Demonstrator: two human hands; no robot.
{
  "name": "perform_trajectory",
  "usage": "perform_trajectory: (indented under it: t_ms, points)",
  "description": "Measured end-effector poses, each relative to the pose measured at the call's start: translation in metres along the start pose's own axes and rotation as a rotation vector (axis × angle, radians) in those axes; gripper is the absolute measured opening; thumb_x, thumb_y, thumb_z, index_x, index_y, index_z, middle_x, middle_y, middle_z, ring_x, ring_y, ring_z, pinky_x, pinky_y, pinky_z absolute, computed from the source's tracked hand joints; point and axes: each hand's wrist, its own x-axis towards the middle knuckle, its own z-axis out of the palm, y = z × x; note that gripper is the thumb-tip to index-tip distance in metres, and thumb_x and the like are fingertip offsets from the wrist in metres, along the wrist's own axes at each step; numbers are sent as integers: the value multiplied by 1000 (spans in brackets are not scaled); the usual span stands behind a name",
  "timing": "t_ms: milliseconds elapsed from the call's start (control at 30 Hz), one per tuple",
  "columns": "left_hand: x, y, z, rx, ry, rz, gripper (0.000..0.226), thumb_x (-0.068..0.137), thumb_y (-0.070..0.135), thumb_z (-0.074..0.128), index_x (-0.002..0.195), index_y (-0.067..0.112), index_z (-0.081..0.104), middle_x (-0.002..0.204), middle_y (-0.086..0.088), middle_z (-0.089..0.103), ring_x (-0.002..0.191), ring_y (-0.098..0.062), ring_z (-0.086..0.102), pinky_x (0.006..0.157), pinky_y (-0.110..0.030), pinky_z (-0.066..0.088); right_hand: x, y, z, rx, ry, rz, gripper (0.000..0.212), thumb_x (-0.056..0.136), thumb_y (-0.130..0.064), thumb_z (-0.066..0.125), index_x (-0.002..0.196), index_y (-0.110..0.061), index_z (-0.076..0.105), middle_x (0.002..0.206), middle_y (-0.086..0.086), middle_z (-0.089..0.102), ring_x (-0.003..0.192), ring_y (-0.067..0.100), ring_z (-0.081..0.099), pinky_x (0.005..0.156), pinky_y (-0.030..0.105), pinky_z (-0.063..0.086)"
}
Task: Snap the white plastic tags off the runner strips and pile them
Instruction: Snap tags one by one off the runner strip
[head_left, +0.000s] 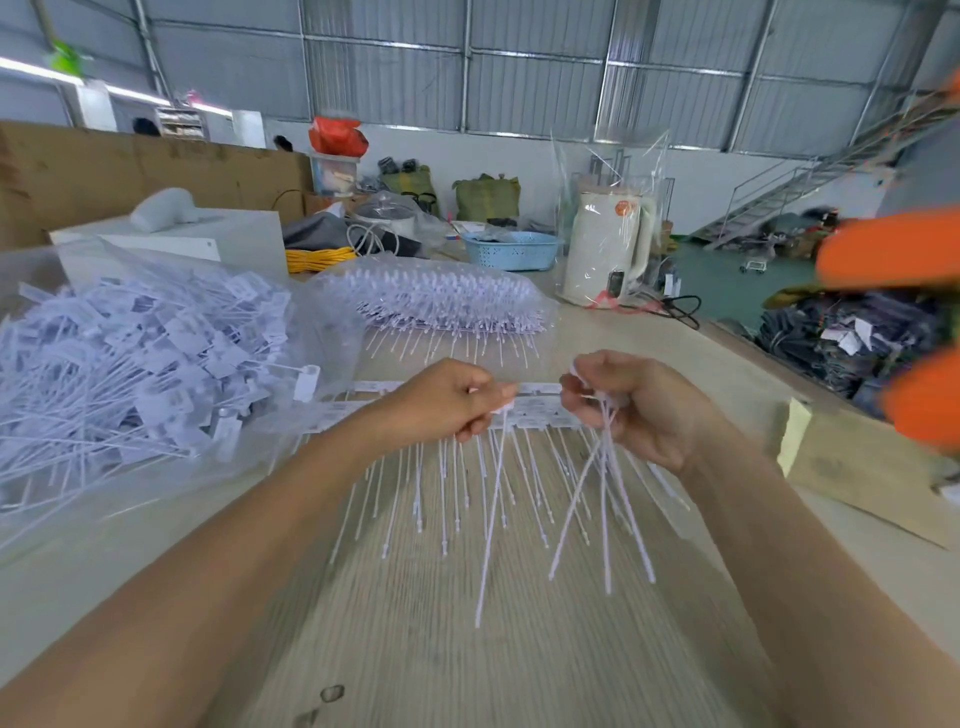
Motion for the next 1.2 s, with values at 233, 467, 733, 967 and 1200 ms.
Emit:
perform_trajectory:
  t_ms: [233, 467, 733, 967, 1200]
  points:
    - [3, -1, 8, 146, 78, 71, 39, 101, 30, 36, 65, 17, 46, 57, 2, 49, 48, -14, 47, 61, -28, 40, 2, 22, 19, -187, -112, 43, 4, 87, -7, 60, 84, -8, 61, 92, 13, 71, 79, 28, 72, 56, 33, 58]
    - [6, -1, 9, -33, 90, -18, 54, 97, 47, 36, 61, 13, 57, 56, -1, 56, 48, -14, 53, 56, -23, 46, 2, 34, 34, -245, -104, -78, 3, 87, -9, 63, 90, -8, 61, 72, 5, 71, 60, 21, 69, 56, 34, 59]
    - [-4, 12, 27, -186, 19, -104, 45, 75, 38, 75, 107, 21, 48, 87, -3, 66, 72, -13, 65, 68, -32, 52, 11, 31, 25, -124, 157, -280, 14, 90, -6, 60, 103, -1, 64, 72, 9, 66, 63, 26, 64, 65, 41, 58]
    - [-10, 25, 50, -52, 73, -80, 14, 90, 9, 60, 100, 14, 52, 80, -4, 65, 48, -7, 60, 51, -23, 50, 17, 33, 20, -146, 296, -369, 18, 91, -20, 62, 90, -3, 59, 58, 4, 61, 59, 23, 65, 68, 43, 55]
    - [-13, 21, 39, 468, 253, 81, 16, 90, 26, 61, 101, 16, 64, 91, -6, 67, 84, -25, 61, 75, -33, 49, 16, 35, 16, -446, 310, -404, 19, 94, -23, 57, 96, -4, 56, 64, 8, 57, 43, 10, 51, 39, 21, 41]
